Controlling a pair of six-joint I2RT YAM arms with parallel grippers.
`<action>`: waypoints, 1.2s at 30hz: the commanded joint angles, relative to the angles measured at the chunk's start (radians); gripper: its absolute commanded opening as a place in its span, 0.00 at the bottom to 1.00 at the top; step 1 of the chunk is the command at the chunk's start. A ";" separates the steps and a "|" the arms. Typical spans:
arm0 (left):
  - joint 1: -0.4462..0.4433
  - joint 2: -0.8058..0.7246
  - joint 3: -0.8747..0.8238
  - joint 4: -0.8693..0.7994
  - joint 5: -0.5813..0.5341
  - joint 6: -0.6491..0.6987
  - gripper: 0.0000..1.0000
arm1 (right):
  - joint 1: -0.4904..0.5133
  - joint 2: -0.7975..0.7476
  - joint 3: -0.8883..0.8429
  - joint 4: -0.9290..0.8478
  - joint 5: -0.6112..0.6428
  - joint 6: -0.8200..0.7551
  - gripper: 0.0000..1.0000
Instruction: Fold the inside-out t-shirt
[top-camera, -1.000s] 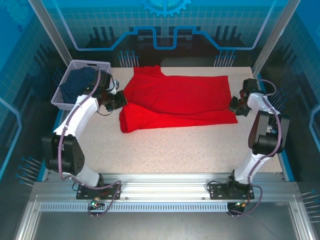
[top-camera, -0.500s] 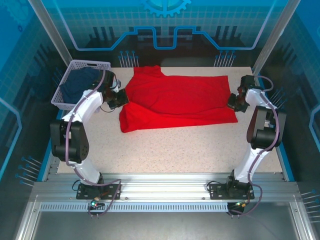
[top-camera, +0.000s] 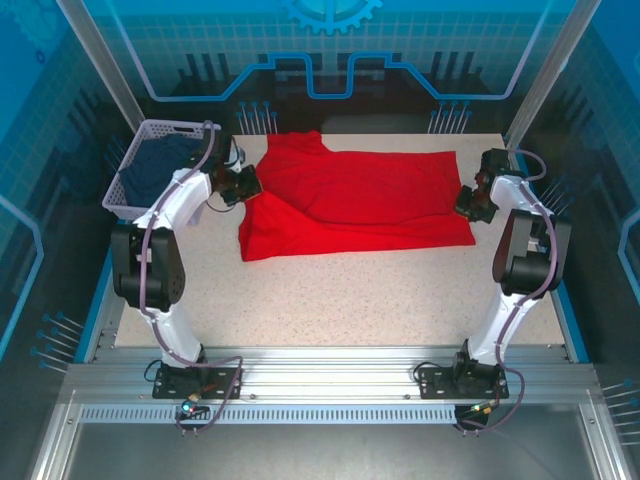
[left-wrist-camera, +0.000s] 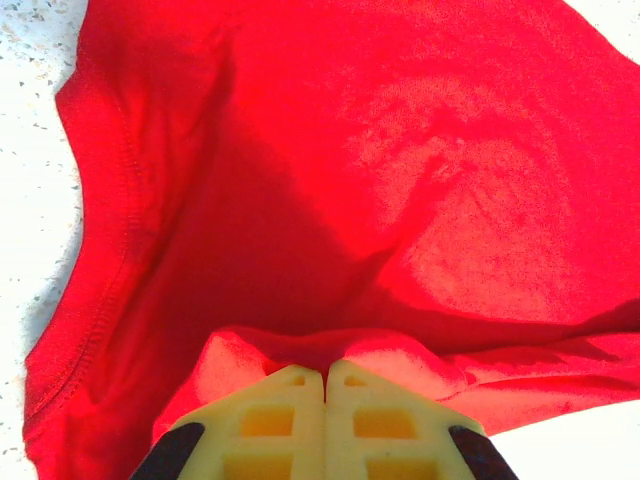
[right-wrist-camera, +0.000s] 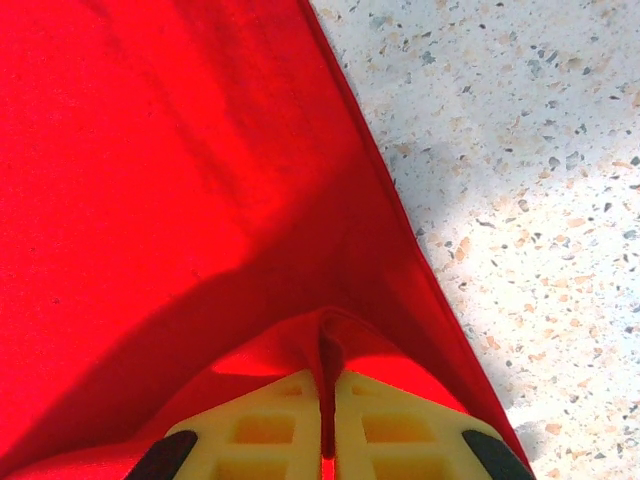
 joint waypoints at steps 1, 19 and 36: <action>0.011 0.035 0.050 0.013 0.025 -0.011 0.00 | 0.010 0.027 0.036 -0.018 0.004 -0.011 0.11; 0.011 0.342 0.388 -0.038 -0.067 0.009 0.31 | 0.020 0.093 0.210 -0.038 -0.043 -0.010 0.40; -0.112 -0.115 -0.391 0.369 0.019 -0.150 0.65 | 0.246 0.011 -0.069 0.120 -0.207 -0.019 0.52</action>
